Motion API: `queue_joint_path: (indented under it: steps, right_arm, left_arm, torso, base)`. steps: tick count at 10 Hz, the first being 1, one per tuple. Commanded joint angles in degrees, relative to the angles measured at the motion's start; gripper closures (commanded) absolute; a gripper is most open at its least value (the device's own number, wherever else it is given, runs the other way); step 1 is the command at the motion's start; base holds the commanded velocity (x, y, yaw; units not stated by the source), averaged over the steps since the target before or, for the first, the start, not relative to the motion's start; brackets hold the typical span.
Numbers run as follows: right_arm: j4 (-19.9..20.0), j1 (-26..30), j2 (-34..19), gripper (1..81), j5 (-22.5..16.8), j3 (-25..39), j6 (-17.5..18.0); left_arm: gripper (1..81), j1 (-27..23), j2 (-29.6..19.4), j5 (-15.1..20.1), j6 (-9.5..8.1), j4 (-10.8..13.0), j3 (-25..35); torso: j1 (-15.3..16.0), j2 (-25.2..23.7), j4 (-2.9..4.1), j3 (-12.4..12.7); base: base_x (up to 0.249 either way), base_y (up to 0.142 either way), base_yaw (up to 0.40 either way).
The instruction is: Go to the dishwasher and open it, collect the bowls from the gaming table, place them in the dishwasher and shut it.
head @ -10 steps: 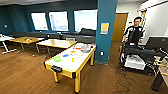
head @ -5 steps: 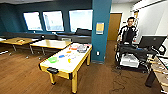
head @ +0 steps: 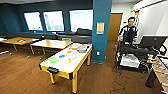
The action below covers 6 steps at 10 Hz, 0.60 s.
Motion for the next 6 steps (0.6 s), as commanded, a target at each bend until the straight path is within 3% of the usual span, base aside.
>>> queue_joint_path:
  steps: [1, 3, 6]
  right_arm:
    - [0.16, 2.22, 0.26, 1.0, -2.86, 0.07, -0.1]
    - [0.17, 2.13, 0.25, 1.0, -2.86, 0.07, -0.1]
    - [0.17, 2.13, 0.25, 1.0, -2.86, 0.07, -0.1]
  left_arm:
    - [1.0, -2.2, -0.33, 2.71, 0.11, 0.18, 0.09]
    - [1.0, -2.2, -0.24, 2.8, 0.11, 0.53, 0.09]
    - [1.0, -2.2, -0.32, 2.71, 0.11, 0.53, 0.09]
  torso:
    - [0.0, 0.0, 0.0, 0.0]
    - [0.0, 0.0, 0.0, 0.0]
    - [-0.07, -0.05, 0.0, 0.0]
  base:
    - [0.0, 0.0, 0.0]
    - [0.0, 0.0, 0.0]
    - [0.089, 0.0, 0.0]
